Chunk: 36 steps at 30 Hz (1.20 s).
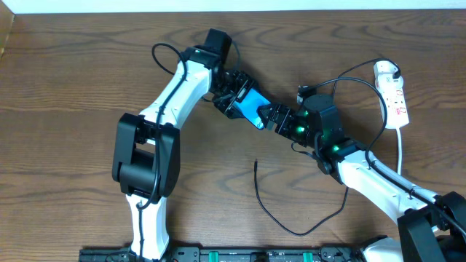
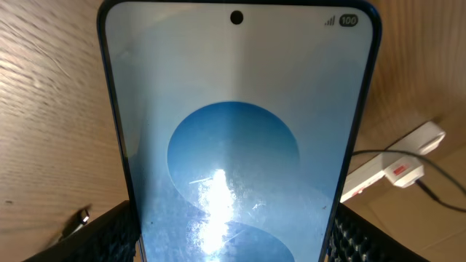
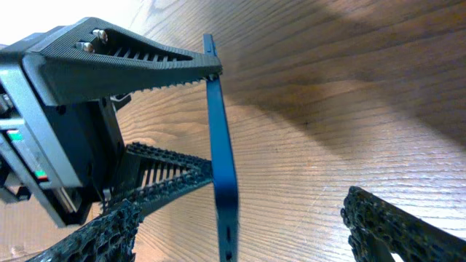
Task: Plug charger to phone and switch on socket
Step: 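Close the right gripper on the phone's lower edge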
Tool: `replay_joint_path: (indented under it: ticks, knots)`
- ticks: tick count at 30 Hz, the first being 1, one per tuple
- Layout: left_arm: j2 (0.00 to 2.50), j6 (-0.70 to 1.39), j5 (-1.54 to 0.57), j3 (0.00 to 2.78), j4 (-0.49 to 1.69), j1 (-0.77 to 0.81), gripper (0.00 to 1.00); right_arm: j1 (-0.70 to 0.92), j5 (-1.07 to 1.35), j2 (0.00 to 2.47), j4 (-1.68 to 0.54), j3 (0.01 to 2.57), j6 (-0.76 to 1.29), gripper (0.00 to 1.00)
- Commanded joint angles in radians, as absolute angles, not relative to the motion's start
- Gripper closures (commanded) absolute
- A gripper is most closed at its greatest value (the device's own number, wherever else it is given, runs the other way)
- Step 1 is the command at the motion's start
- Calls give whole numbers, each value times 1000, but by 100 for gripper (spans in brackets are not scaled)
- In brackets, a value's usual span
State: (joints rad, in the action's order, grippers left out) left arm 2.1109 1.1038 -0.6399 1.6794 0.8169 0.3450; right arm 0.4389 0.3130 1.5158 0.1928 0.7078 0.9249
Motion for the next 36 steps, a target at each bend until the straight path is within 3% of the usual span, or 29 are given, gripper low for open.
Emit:
replay_joint_path:
  ticks: [1, 26, 36]
  knots:
    - [2062, 1123, -643, 1683, 815, 368, 94, 453, 286, 1522, 187, 720, 919, 12]
    - [2062, 1132, -693, 1683, 804, 412, 93, 477, 217, 1525, 164, 720, 911, 28]
    - [2062, 1132, -696, 1683, 805, 412, 93, 486, 207, 1525, 164, 720, 911, 52]
